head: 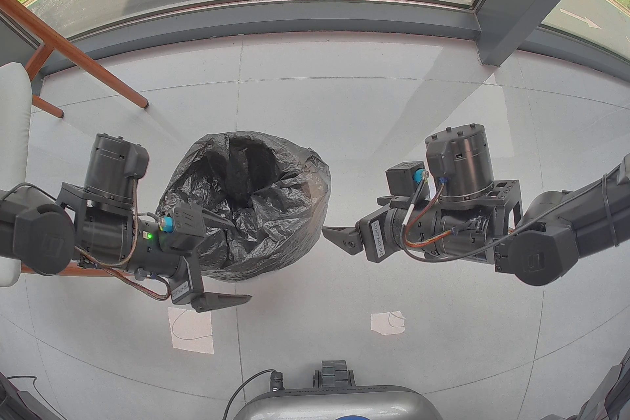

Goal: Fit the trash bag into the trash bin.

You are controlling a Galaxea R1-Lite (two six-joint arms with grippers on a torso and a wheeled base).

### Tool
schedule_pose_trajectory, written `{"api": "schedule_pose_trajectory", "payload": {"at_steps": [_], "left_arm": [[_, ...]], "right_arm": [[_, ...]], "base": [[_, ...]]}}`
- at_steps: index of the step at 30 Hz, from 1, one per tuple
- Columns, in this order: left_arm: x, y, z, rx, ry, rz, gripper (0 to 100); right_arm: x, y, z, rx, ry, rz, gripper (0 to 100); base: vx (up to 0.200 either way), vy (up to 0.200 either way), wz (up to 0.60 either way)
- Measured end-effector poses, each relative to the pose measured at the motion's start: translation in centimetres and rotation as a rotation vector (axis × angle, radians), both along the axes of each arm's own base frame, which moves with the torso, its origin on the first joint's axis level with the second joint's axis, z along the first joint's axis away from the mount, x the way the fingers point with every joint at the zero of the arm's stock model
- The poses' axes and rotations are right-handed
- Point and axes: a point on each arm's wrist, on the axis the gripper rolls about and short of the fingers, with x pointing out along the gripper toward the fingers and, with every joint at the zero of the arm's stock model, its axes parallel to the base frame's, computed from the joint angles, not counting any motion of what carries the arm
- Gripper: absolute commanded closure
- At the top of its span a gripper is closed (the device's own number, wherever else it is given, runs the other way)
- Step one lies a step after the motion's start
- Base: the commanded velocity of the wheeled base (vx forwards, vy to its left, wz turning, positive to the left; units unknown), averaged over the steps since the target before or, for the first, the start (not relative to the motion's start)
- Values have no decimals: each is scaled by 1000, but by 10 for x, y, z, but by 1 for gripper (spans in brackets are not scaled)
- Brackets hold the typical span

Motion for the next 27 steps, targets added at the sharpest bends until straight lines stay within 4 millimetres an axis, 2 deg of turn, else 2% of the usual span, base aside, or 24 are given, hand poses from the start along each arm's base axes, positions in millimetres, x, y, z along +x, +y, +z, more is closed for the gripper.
{"api": "schedule_pose_trajectory", "payload": {"at_steps": [10,11,20,27], "left_arm": [[12,-8,-18,27,36,-5,0],[13,-9,-19,28,38,-6,100],[15,-12,-30,46,62,-10,100],[3,-19,-41,64,108,-46,100]], "right_arm": [[1,1,2,5,-7,4,0],[1,1,2,5,-7,4,0],[1,1,3,6,-6,3,0],[0,0,2,5,-4,2,0]], "base": [[0,0,0],[0,0,0],[0,0,0],[0,0,0]]}}
